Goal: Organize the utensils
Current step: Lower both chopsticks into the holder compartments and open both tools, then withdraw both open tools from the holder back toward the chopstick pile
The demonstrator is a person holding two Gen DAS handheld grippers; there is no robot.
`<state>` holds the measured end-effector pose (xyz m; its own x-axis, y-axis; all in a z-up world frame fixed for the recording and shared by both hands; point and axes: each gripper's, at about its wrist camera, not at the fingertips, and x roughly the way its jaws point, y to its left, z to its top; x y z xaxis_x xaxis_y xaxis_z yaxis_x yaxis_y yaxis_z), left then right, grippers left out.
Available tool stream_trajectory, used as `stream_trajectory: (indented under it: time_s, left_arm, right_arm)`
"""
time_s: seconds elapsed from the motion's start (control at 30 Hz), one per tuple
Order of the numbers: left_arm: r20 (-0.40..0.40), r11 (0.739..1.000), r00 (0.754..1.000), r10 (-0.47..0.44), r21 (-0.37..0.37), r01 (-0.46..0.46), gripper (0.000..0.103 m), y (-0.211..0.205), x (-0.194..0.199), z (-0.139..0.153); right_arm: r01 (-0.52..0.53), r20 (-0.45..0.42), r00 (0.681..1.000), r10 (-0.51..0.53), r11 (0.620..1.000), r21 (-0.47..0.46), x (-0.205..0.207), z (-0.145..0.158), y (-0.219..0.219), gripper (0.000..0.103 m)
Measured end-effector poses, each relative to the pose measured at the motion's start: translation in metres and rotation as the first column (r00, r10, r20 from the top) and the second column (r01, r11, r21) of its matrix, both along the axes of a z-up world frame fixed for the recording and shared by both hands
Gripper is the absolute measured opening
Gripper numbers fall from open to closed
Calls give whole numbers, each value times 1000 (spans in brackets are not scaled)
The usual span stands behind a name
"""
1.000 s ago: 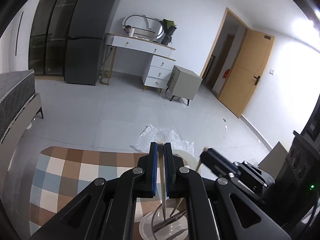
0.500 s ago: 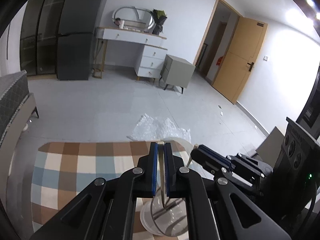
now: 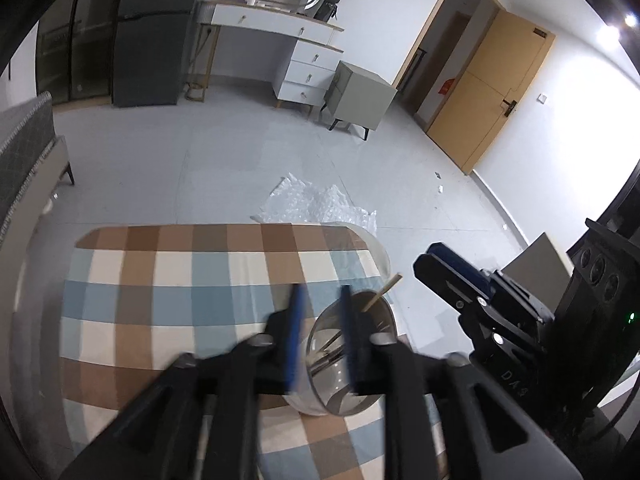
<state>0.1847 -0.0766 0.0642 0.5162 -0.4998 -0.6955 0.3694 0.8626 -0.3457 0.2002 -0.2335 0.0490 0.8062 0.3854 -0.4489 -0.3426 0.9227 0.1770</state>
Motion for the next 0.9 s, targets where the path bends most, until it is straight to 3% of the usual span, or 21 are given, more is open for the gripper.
stream_trajectory:
  time_s: [0.1, 0.3, 0.43, 0.57, 0.8, 0.9]
  left_arm:
    - [46, 999, 998, 38, 11, -38, 54, 6, -16, 14]
    - [79, 994, 991, 105, 24, -108, 58, 22, -44, 32]
    - [101, 989, 985, 141, 31, -145, 63, 31, -61, 40]
    - [119, 981, 975, 190, 11, -192, 70, 43, -78, 45]
    - [181, 950, 936, 302, 30, -312, 82, 62, -116, 46]
    - [209, 935, 918, 336, 47, -353, 83, 67, -133, 41]
  right_arm:
    - [23, 10, 1000, -23, 1000, 19, -11, 8, -4, 35]
    - [71, 39, 997, -73, 997, 40, -44, 28, -10, 52]
    - [88, 55, 994, -90, 995, 51, -68, 37, -10, 55]
    - [101, 70, 992, -106, 993, 67, -93, 43, -8, 65]
    - [119, 86, 988, -126, 989, 87, -132, 44, 1, 88]
    - [120, 96, 987, -130, 988, 101, -148, 42, 5, 94]
